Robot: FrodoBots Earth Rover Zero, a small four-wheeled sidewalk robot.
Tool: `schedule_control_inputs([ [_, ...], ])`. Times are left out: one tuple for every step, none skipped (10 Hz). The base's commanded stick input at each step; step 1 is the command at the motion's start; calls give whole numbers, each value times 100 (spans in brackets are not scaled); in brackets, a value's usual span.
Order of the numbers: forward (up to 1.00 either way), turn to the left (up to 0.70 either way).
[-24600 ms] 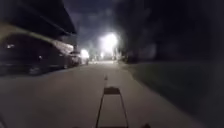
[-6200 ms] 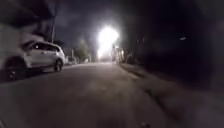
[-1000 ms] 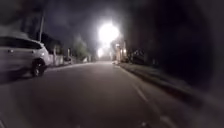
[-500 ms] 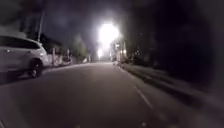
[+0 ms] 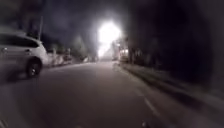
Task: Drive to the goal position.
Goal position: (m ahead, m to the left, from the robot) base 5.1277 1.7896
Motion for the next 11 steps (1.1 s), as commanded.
schedule_control_inputs([
  [50, 0],
  [50, 0],
  [50, 0],
  [50, 0],
  [50, 0],
  [50, 0],
  [50, 0],
  [50, 0],
  [50, 0],
  [50, 0],
  [50, 0],
])
